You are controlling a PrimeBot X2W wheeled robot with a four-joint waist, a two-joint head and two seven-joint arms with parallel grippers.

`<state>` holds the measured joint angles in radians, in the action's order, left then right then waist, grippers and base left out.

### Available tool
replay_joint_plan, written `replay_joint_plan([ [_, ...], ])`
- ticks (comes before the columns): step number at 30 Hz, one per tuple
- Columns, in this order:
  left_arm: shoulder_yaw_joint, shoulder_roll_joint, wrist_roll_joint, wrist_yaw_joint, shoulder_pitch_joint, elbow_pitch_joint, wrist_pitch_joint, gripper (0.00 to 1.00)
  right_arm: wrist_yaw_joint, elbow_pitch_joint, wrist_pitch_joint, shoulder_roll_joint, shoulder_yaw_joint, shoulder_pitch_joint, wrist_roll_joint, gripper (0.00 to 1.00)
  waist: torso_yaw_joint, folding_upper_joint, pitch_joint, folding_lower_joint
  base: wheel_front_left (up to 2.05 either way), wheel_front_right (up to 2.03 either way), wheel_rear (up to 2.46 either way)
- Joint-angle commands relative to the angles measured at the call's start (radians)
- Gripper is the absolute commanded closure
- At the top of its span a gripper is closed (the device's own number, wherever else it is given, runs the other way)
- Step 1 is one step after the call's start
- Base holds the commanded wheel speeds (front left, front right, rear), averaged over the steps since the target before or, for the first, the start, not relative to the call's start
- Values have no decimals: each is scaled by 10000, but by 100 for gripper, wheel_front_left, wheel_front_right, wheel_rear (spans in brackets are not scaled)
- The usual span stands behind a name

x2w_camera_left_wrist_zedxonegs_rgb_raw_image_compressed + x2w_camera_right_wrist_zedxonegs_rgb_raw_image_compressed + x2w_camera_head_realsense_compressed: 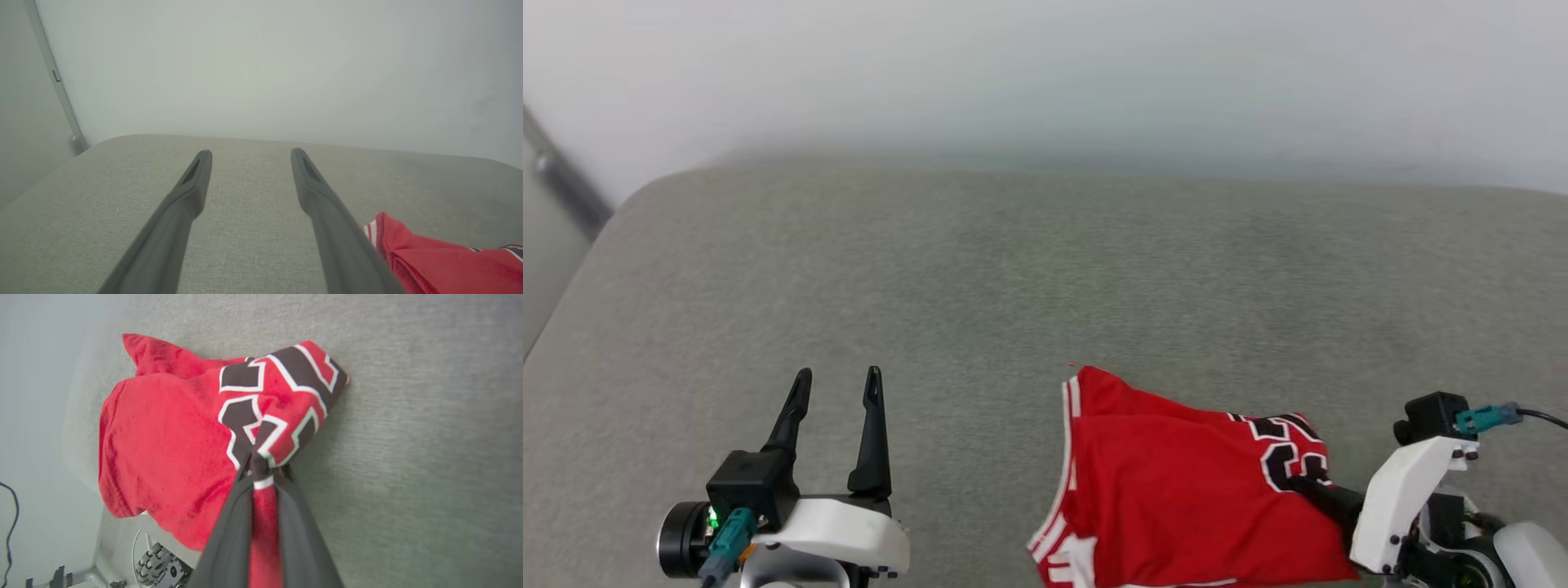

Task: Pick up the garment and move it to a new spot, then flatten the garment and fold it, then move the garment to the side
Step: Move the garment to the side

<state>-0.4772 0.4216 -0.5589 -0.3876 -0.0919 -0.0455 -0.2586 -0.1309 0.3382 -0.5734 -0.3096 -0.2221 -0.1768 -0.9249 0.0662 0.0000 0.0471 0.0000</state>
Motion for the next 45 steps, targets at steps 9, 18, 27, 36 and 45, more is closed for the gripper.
replay_joint_plan([
  [9,62,-30,11,-31,189,-313,-43,0,4,660,362,-602,-383,-977,2792,100,-2398,0,-83,0,0,0,0],
  [18,-98,131,428,100,-767,-681,141,0,5,1118,1260,-681,-849,-2946,4347,100,-4554,0,1329,0,0,0,0],
  [27,-531,313,1129,460,-2501,-1066,838,0,5,2624,3061,-1489,252,-5090,5067,100,-5056,0,3311,0,0,0,0],
  [36,-750,289,1691,684,-4086,-1244,1290,0,5,4363,4768,-1647,1474,-6409,5202,100,-4686,0,4904,0,0,0,0],
  [45,-693,518,1800,582,-4273,-1234,1484,0,7,6816,6268,-1409,2347,-6928,5848,0,-4579,0,5147,0,0,0,0],
])
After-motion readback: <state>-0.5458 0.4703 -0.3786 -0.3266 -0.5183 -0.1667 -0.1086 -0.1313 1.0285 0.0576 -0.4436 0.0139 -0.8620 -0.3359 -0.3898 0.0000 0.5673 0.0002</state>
